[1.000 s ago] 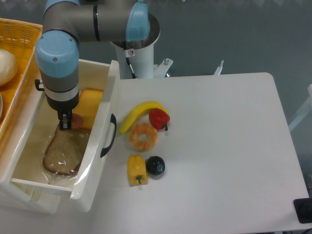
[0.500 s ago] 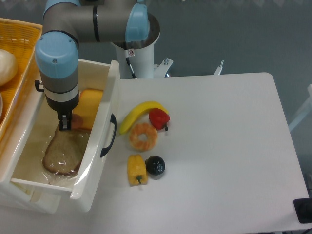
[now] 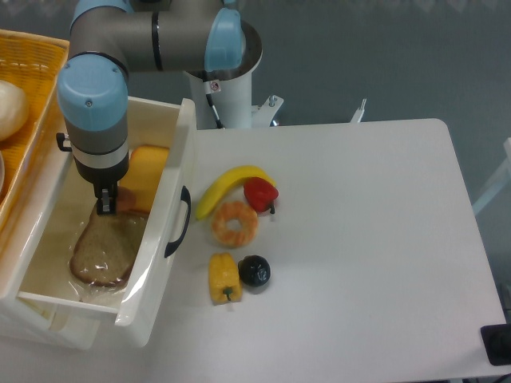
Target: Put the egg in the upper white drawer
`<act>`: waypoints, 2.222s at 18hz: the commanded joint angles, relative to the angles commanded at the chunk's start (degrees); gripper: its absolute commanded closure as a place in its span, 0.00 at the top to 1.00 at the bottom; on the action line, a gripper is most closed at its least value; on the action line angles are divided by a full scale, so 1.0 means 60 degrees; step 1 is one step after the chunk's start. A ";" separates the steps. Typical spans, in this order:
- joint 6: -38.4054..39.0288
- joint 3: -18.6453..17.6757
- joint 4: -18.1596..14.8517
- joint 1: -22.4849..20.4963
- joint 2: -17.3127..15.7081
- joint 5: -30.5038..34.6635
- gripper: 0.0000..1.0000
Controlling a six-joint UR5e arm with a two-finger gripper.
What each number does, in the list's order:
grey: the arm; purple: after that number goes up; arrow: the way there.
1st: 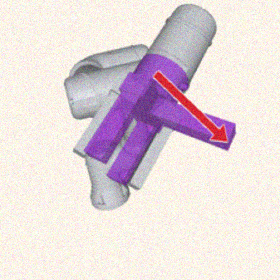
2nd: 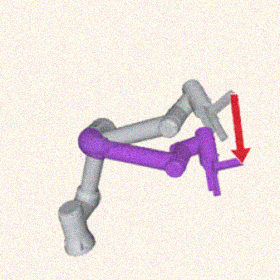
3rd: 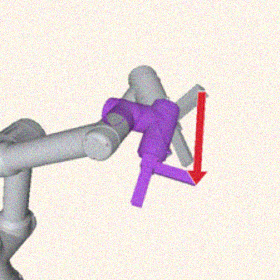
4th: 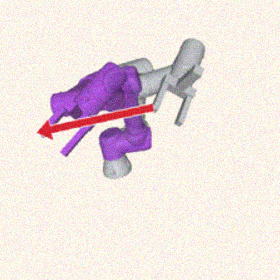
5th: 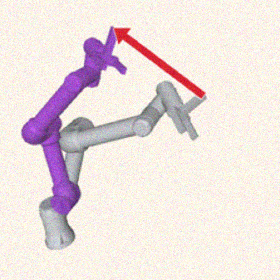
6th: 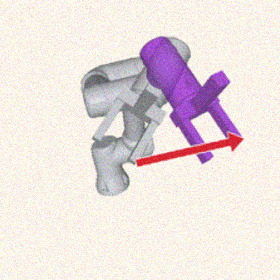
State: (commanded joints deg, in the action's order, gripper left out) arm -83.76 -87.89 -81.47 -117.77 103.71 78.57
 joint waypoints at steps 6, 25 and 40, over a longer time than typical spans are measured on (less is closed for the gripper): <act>0.0000 0.0015 0.0015 0.0000 -0.0029 0.0000 0.72; 0.0175 0.0132 0.0308 -0.0922 -0.0966 -0.0102 1.00; 0.3516 0.0015 0.0776 -0.1597 -0.1875 0.0364 1.00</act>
State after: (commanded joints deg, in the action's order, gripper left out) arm -62.66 -87.80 -76.82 -127.35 92.46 80.76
